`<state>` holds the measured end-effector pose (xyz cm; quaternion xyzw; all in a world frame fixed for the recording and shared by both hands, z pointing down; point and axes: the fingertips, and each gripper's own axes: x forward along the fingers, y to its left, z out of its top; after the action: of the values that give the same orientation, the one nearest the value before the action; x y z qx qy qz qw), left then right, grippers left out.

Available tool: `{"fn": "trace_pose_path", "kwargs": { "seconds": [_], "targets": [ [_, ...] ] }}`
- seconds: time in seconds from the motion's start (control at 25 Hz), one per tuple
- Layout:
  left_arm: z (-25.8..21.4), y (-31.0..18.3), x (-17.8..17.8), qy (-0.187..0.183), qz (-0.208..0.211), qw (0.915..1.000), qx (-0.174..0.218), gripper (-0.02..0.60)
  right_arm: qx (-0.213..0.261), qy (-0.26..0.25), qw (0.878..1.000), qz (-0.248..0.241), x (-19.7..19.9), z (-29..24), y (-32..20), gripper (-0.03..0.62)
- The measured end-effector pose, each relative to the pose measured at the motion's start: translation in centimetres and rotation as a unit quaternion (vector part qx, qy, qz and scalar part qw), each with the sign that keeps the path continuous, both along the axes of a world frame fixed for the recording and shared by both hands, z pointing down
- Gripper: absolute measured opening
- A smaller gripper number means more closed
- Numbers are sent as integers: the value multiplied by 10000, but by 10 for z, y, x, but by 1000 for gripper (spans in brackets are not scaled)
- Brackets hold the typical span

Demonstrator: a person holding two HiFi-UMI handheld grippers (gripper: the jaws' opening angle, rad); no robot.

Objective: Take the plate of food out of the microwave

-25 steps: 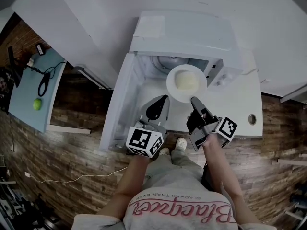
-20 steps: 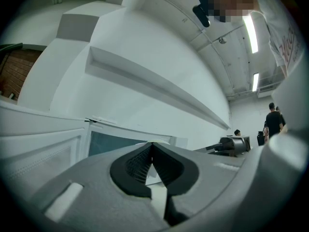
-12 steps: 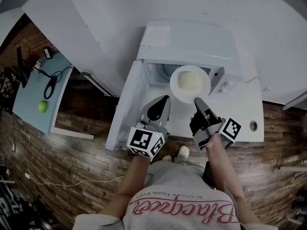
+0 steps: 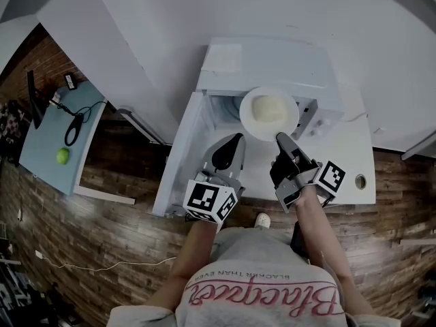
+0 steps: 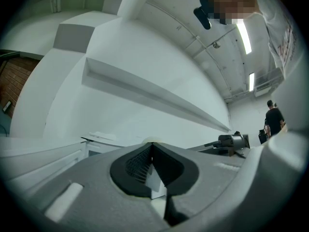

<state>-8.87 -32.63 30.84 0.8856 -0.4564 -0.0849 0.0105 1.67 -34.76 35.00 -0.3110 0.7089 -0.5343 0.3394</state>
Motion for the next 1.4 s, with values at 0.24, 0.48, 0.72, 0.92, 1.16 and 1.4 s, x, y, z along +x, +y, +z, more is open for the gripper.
{"fn": "trace_pose_path", "kwargs": {
  "seconds": [0.24, 0.48, 0.72, 0.92, 1.16, 1.4],
  "targets": [
    [-8, -4, 1, 64, 12, 9999, 125, 5, 127, -56, 9999, 38, -1, -12, -8, 21],
    [-19, -7, 4, 15, 78, 9996, 282, 6, 258, -89, 9996, 87, 1, -25, -14, 21],
    [-23, -8, 4, -11, 114, 9993, 349, 5, 320, -129, 9994, 104, -3, -32, -19, 21],
    [-25, -10, 6, -18, 162, 9992, 352, 5, 327, -137, 9993, 121, -4, -36, -23, 21],
    [-26, -10, 7, 27, 182, 9992, 364, 5, 379, -149, 9991, 133, -5, -39, -22, 21],
    [-29, -10, 8, 76, 215, 9991, 364, 6, 438, -126, 9988, 167, -4, -40, -23, 21]
  ]
}}
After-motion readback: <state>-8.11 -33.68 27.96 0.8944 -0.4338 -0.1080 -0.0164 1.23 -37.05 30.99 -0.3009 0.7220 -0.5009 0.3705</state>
